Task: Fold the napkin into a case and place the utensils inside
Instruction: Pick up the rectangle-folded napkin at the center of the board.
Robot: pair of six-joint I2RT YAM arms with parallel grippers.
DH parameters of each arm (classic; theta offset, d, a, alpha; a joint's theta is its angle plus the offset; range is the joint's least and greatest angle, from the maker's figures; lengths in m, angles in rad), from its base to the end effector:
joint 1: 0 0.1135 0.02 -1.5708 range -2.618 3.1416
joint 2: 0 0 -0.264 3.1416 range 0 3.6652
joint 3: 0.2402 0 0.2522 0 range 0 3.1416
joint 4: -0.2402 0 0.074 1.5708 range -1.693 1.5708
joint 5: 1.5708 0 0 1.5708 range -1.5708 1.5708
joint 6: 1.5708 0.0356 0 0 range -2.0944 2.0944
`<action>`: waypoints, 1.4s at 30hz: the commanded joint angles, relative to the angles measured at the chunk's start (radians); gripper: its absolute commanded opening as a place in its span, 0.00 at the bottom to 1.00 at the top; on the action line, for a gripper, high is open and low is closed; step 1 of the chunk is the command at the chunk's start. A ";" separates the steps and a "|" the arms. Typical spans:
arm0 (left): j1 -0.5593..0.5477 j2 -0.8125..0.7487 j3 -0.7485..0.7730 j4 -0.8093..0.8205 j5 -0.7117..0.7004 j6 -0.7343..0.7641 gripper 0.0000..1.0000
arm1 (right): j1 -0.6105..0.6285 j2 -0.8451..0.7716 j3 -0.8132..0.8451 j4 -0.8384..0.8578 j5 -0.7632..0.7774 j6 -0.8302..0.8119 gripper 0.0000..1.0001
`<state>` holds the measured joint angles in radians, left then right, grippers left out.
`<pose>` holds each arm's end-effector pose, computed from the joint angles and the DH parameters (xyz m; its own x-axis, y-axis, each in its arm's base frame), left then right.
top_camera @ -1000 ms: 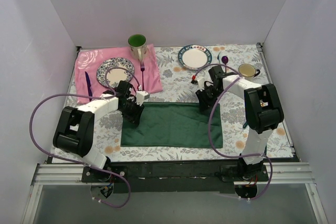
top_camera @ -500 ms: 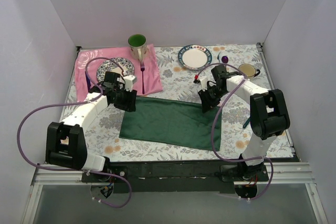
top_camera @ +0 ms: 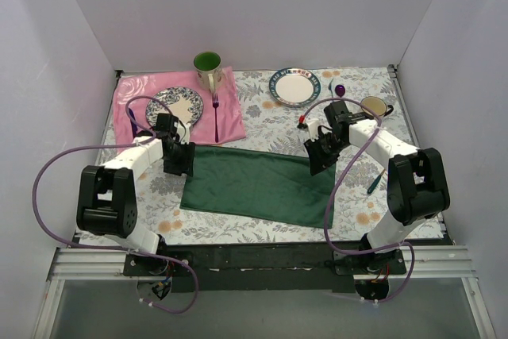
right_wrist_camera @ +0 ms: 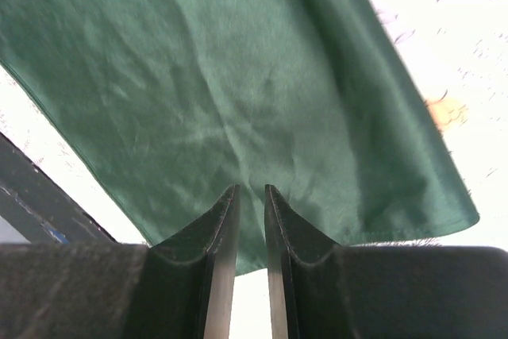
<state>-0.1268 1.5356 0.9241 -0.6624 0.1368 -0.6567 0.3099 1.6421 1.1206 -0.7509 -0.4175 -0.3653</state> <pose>0.2748 -0.0399 0.1813 -0.8519 -0.5011 -0.1521 -0.4485 0.8481 -0.2819 0.2931 0.1090 0.2050 -0.7101 -0.5702 -0.4130 -0.6916 0.6750 0.2570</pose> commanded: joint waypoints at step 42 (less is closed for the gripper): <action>-0.074 -0.018 0.015 0.027 0.087 0.046 0.00 | -0.227 0.028 -0.050 -0.145 0.118 0.138 0.39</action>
<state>-0.1886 1.5890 0.8982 -0.5678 0.1459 -0.6075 0.0834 1.6634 1.0805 -0.8913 -0.3122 -0.2401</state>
